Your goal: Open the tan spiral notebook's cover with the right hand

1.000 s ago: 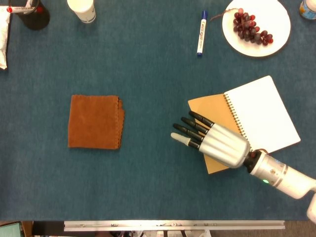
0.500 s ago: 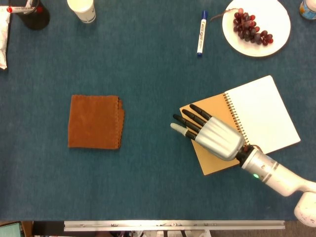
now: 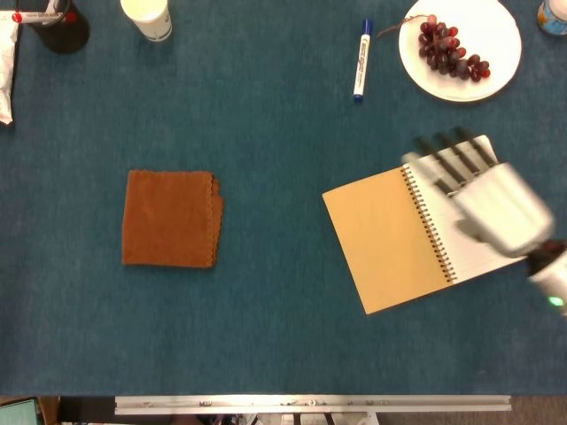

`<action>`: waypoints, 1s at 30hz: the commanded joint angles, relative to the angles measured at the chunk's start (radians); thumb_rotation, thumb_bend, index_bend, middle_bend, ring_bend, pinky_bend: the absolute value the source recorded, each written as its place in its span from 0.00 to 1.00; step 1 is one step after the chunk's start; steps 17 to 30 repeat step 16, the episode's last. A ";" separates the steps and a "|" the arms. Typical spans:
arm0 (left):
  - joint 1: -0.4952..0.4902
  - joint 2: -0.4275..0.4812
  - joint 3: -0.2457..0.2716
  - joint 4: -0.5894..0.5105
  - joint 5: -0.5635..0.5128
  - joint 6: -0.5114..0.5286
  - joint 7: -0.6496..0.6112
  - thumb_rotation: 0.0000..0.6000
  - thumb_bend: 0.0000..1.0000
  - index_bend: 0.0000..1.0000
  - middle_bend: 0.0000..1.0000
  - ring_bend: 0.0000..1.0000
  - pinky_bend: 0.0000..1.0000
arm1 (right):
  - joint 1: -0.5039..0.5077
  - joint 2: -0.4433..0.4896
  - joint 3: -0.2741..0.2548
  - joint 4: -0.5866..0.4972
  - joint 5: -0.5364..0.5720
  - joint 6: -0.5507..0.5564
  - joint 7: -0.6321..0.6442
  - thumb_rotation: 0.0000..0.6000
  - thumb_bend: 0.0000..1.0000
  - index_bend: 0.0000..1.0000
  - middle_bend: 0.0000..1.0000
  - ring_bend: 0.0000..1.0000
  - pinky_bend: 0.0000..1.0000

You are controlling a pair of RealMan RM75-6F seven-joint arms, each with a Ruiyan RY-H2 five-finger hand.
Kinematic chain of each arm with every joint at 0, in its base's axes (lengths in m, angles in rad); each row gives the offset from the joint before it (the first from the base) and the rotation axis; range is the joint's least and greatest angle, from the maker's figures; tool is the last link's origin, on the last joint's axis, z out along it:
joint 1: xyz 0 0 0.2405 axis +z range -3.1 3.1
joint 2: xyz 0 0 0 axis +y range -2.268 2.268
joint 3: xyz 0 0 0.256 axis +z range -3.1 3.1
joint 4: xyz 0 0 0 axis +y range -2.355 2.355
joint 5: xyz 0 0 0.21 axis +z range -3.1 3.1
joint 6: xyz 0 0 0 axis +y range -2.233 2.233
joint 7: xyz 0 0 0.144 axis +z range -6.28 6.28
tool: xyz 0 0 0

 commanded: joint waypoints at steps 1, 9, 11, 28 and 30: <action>-0.004 -0.006 -0.005 -0.001 -0.008 -0.006 0.012 1.00 0.46 0.00 0.00 0.00 0.01 | -0.086 0.089 -0.004 -0.031 0.041 0.102 0.012 1.00 0.00 0.00 0.05 0.00 0.08; -0.021 -0.027 -0.015 0.012 -0.015 -0.022 0.037 1.00 0.46 0.00 0.00 0.00 0.01 | -0.232 0.184 -0.011 -0.038 0.154 0.224 0.063 1.00 0.04 0.03 0.10 0.00 0.09; -0.024 -0.031 -0.017 0.015 -0.012 -0.023 0.040 1.00 0.46 0.00 0.00 0.00 0.01 | -0.256 0.194 -0.009 -0.040 0.165 0.249 0.072 1.00 0.04 0.05 0.11 0.00 0.09; -0.029 -0.038 -0.016 0.015 -0.008 -0.026 0.054 1.00 0.46 0.00 0.00 0.00 0.01 | -0.305 0.222 -0.003 -0.058 0.166 0.307 0.088 1.00 0.04 0.08 0.13 0.00 0.10; -0.029 -0.038 -0.016 0.015 -0.008 -0.026 0.054 1.00 0.46 0.00 0.00 0.00 0.01 | -0.305 0.222 -0.003 -0.058 0.166 0.307 0.088 1.00 0.04 0.08 0.13 0.00 0.10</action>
